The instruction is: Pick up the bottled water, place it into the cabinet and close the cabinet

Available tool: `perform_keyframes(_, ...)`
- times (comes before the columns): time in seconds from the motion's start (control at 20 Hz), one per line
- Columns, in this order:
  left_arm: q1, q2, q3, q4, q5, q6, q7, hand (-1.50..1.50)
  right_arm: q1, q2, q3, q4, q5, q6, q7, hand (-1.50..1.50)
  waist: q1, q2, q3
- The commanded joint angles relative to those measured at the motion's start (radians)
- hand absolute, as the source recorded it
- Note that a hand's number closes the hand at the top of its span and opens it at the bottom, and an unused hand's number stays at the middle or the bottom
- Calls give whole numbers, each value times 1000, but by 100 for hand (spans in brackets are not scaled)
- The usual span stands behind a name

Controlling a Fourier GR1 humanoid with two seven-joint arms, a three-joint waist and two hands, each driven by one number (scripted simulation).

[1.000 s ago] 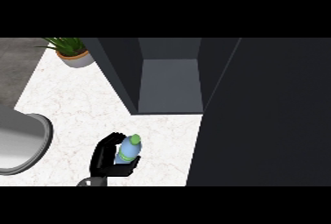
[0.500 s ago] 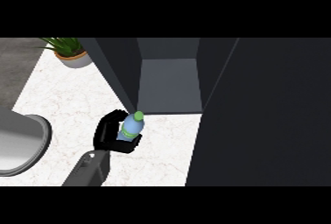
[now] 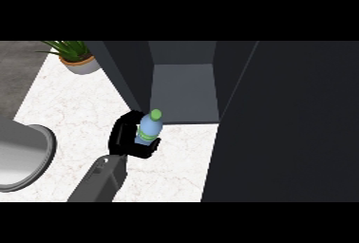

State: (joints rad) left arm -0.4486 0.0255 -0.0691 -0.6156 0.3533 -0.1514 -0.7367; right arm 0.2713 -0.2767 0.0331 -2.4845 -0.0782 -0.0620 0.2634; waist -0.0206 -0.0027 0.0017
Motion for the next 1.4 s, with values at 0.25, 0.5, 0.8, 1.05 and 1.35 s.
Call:
perform_keyframes(0.25, -110, -23, -181, -124, 181, 165, 110, 150, -14, 16, -145, 3, -204, 56, 12, -150, -21, -2, -1)
perform_keyframes(0.5, -117, -22, -240, -153, 197, 223, 123, 150, -12, 26, -188, 40, -248, 102, -18, -150, -40, -4, 0)
perform_keyframes(0.8, -177, -21, -253, -169, 231, 313, 142, 150, -26, 24, -204, 88, -270, 151, -36, -150, -81, 1, 0)
perform_keyframes(1.05, -188, -20, -284, -197, 234, 398, 180, 150, -16, 21, -244, 113, -304, 190, -74, -150, -89, -3, 2)
perform_keyframes(1.35, -217, -20, -277, -164, 199, 518, 202, 150, -36, 2, -293, 144, -370, 217, -73, -150, -103, 6, 2)
